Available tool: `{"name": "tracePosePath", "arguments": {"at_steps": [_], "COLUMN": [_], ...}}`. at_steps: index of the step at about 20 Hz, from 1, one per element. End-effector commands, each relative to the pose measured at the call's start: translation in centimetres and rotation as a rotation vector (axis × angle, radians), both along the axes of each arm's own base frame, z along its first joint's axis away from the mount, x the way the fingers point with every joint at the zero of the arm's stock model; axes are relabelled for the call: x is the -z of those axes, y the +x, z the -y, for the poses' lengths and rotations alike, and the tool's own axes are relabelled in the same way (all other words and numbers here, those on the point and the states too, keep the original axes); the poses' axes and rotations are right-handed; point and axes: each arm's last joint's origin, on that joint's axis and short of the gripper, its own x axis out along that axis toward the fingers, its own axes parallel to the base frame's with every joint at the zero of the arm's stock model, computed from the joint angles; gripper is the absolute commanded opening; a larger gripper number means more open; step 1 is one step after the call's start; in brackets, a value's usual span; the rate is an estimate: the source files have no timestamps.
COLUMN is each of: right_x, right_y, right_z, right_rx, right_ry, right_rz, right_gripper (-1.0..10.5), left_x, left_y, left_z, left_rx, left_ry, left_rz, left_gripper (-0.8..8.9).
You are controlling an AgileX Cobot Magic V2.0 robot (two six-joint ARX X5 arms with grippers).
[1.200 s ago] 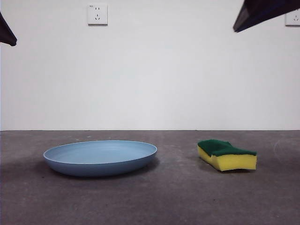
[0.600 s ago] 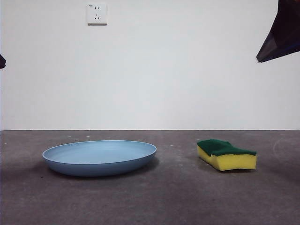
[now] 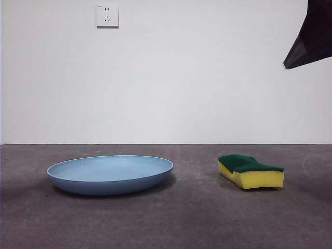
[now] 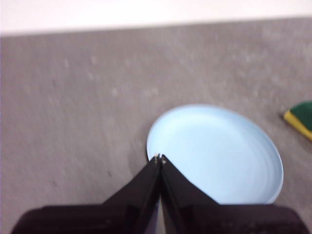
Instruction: Pick up the plate,pick up the cloth,clean the plate with the cloth
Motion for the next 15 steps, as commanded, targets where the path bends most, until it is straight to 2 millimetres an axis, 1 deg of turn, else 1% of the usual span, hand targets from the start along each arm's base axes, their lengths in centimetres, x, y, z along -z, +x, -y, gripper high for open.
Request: {"name": "tracePosePath", "arguments": {"at_steps": [1, 3, 5, 8, 12, 15], "right_x": [0.2, 0.2, 0.2, 0.2, 0.2, 0.2], "right_y": [0.0, 0.0, 0.0, 0.0, 0.0, 0.0], "right_z": [0.0, 0.0, 0.0, 0.0, 0.0, 0.0], "right_rx": [0.001, 0.001, 0.001, 0.002, 0.001, 0.001], "right_ry": [-0.004, -0.004, -0.005, -0.005, -0.005, -0.005], "right_rz": [-0.003, -0.003, -0.003, -0.003, -0.003, -0.004], "right_gripper": [0.0, 0.0, 0.0, 0.0, 0.0, 0.0], "left_x": [-0.6, -0.5, 0.4, 2.5, 5.2, 6.5], "left_y": [-0.8, -1.5, -1.9, -2.0, -1.8, -1.8], "left_z": [-0.6, -1.2, -1.6, -2.1, -2.2, -2.2], "left_rx": [-0.011, -0.042, -0.057, -0.104, -0.115, -0.124], "left_ry": [0.041, 0.026, 0.011, 0.005, -0.007, -0.022], "left_rz": [0.091, 0.152, 0.209, 0.247, 0.264, 0.248], "left_gripper": [-0.02, -0.02, -0.02, -0.02, -0.02, -0.02]}}
